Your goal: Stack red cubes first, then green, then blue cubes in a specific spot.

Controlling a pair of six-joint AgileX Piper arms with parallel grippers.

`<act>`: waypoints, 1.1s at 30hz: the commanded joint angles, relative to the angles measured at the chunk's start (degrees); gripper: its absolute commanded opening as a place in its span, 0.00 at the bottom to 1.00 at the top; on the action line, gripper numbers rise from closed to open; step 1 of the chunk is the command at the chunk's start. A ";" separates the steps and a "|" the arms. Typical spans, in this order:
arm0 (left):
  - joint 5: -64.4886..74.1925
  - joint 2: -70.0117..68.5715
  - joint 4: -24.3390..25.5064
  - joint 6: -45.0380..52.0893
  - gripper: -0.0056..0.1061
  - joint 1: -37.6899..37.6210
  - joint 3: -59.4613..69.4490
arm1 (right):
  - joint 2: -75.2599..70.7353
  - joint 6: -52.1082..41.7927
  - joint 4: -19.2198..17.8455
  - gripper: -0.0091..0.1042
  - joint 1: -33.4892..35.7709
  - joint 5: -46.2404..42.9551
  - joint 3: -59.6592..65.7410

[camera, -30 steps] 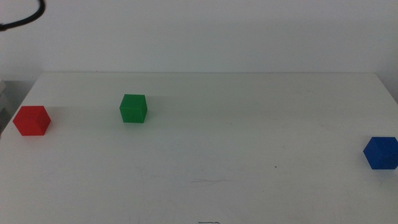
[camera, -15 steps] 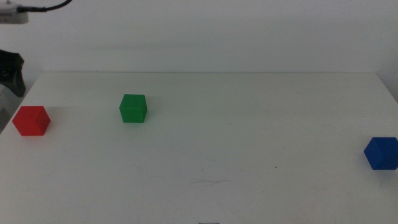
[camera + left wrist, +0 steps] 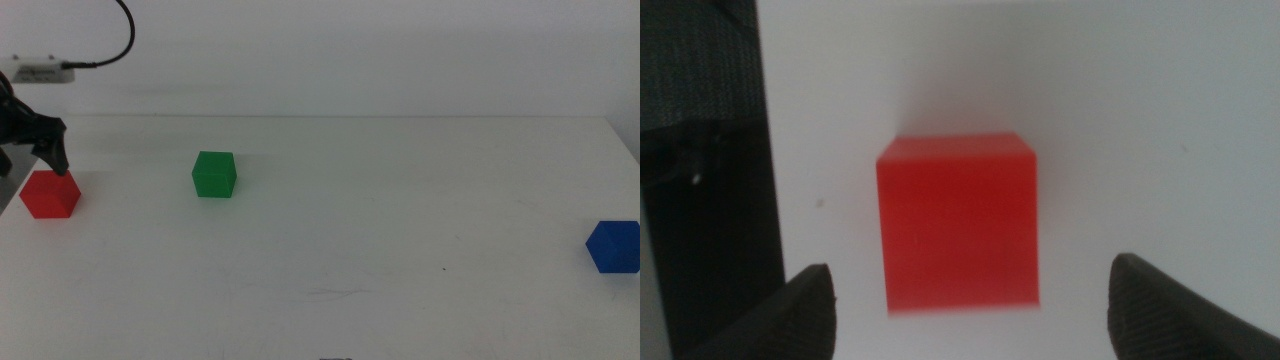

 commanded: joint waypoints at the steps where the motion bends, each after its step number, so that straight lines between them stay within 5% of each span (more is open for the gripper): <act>1: 2.96 -1.10 -1.58 0.55 0.88 -0.01 -3.74 | -1.30 -0.31 -0.52 0.91 0.14 -4.37 -0.98; 20: -0.62 5.79 -0.97 2.00 0.83 -0.01 -6.13 | -1.30 -0.31 -0.52 0.91 0.14 -4.37 -0.98; 29: 0.65 6.05 -2.09 1.47 0.32 -0.01 -6.13 | -1.30 -0.31 -0.52 0.91 0.14 -4.37 -0.98; 33: 5.15 4.55 -2.49 0.35 0.20 -0.06 -6.13 | -1.30 -0.31 -0.52 0.91 0.14 -4.37 -0.98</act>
